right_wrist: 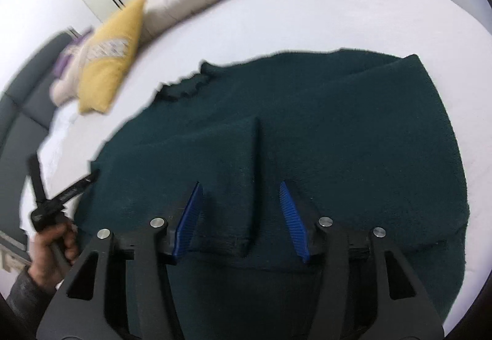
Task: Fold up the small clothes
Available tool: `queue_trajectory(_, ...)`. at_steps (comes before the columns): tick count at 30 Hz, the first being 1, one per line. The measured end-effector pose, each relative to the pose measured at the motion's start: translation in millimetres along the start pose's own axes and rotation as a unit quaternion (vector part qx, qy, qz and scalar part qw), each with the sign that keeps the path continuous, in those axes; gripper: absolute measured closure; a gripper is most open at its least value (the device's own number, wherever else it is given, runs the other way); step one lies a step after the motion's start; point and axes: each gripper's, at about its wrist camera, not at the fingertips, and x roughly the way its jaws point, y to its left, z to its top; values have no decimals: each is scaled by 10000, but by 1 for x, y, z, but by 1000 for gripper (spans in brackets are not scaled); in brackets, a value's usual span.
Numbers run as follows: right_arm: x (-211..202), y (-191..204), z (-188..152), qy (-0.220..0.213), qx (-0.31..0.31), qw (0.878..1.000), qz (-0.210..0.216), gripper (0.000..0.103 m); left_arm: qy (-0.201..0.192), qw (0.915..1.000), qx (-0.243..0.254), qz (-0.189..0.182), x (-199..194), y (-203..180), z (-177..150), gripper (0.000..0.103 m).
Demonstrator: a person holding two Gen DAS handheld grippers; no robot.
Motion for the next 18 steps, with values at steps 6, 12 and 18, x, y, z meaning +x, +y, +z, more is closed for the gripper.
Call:
queue_trajectory(6, -59, -23, -17, -262, 199, 9993, -167, 52, -29, 9982, -453, -402, -41, 25, -17, 44)
queue_trajectory(12, -144, -42, -81, -323, 325, 9989, 103, 52, 203, 9958, -177, -875, -120, 41, -97, 40)
queue_trajectory(18, -197, -61, -159, -149, 533, 9983, 158, 52, 695, 9836, -776, -1473, -186, 73, -186, 37)
